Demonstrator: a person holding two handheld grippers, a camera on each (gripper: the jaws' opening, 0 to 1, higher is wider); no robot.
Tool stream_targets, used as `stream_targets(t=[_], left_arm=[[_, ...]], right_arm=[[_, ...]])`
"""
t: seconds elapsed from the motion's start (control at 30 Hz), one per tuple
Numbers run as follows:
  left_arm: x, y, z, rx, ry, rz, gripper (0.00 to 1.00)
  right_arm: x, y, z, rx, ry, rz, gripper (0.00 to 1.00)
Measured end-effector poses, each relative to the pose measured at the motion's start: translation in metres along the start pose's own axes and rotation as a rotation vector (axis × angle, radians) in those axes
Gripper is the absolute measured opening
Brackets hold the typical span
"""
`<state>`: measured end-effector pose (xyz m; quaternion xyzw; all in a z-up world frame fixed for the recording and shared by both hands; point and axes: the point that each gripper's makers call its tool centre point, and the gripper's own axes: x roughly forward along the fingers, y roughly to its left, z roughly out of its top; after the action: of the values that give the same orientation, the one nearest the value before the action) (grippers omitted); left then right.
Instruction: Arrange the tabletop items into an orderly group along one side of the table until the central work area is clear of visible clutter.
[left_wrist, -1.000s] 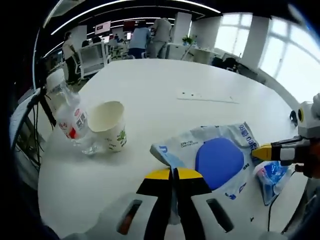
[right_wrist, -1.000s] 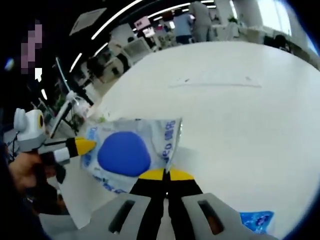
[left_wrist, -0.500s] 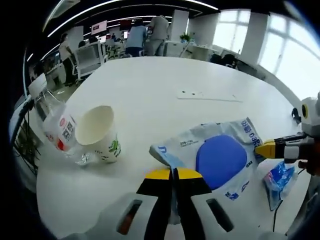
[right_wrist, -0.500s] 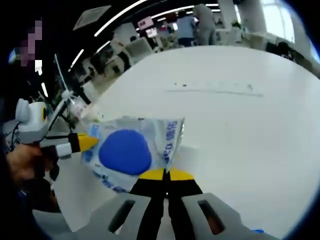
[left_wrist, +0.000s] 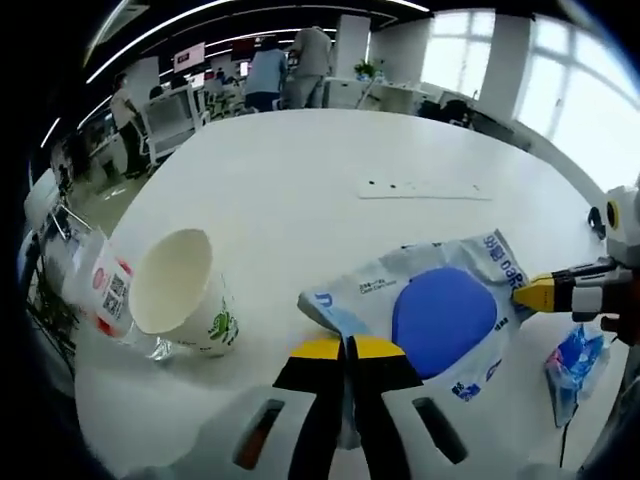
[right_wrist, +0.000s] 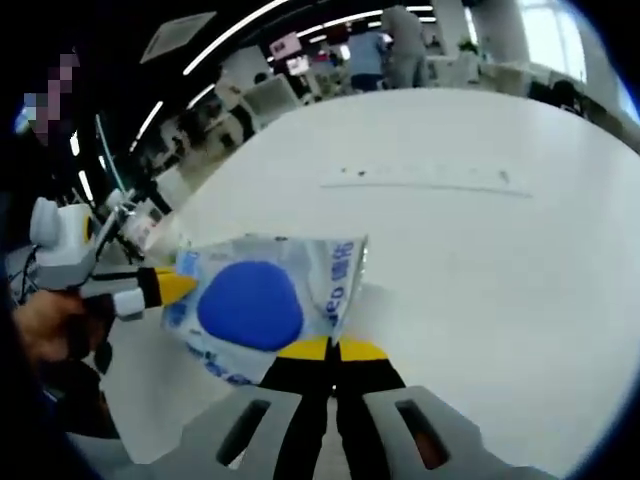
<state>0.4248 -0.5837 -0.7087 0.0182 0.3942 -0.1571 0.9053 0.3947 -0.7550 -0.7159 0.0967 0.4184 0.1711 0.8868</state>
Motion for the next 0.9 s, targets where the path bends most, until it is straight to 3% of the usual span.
stream_targets(t=[0.37, 0.9], left_arm=[[0.016, 0.007, 0.019, 0.047, -0.003, 0.013, 0.01], [0.032, 0.013, 0.025, 0.095, 0.025, 0.032, 0.01]], right_arm=[[0.009, -0.001, 0.01, 0.009, -0.015, 0.002, 0.0], [0.02, -0.004, 0.017, 0.01, -0.017, 0.003, 0.0]])
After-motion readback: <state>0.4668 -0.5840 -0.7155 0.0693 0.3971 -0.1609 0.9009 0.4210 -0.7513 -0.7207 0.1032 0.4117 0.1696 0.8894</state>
